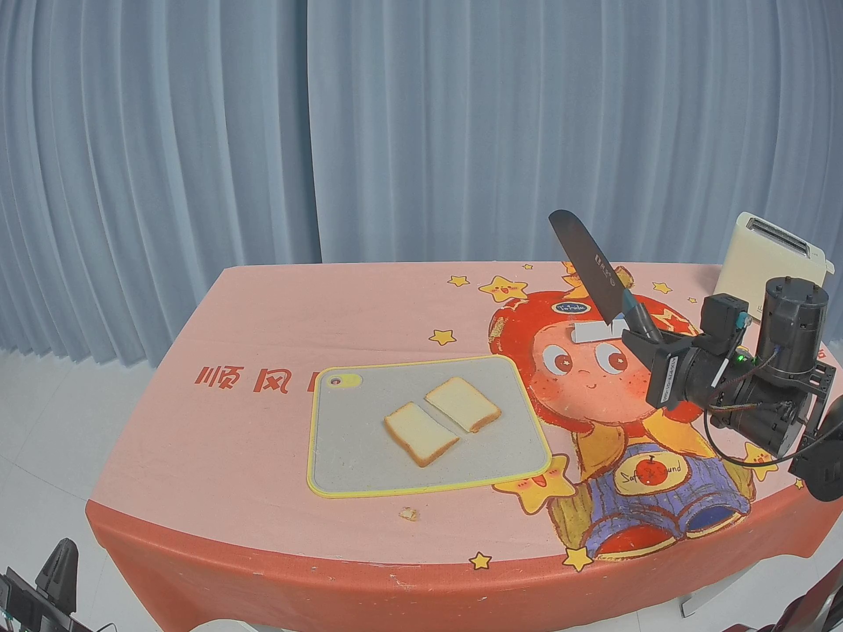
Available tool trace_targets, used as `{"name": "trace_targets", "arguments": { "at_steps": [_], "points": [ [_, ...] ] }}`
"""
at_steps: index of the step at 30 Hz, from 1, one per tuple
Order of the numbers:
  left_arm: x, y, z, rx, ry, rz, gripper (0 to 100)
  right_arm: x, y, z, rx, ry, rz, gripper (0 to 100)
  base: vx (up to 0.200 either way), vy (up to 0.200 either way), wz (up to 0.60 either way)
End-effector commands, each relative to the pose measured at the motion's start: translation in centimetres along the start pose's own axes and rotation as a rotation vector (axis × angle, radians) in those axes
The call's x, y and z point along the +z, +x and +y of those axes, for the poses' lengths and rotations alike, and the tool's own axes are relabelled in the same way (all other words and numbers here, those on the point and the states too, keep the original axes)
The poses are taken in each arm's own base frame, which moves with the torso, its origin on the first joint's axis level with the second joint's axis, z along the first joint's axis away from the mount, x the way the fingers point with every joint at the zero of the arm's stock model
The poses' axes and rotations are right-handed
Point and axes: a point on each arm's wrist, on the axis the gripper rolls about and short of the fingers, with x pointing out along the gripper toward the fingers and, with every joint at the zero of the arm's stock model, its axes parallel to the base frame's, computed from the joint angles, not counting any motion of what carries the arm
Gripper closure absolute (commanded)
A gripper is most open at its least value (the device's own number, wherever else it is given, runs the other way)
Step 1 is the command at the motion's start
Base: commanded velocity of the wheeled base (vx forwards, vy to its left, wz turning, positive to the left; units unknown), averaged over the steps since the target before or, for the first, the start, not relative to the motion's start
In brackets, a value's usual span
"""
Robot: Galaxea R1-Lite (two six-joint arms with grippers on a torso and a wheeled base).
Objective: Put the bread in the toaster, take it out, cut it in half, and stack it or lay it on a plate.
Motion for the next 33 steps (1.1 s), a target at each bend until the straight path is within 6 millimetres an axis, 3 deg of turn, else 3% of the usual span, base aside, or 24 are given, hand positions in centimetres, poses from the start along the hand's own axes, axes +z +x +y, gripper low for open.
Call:
{"name": "trace_targets", "arguments": {
  "at_steps": [1, 16, 33],
  "points": [
    [-0.4, 0.1, 0.0, 0.000, 0.000, 0.017, 100, -0.1, 0.0, 0.0, 0.001, -0.001, 0.002, 100, 0.000, 0.000, 0.00],
    [-0.4, 0.1, 0.0, 0.000, 0.000, 0.017, 100, -0.1, 0.0, 0.0, -0.001, -0.002, 0.002, 100, 0.000, 0.000, 0.00],
    [-0.4, 0.1, 0.0, 0.000, 0.000, 0.018, 100, -0.1, 0.9, -1.8, -0.060, 0.015, 0.012, 100, 0.000, 0.000, 0.00]
  ]
}}
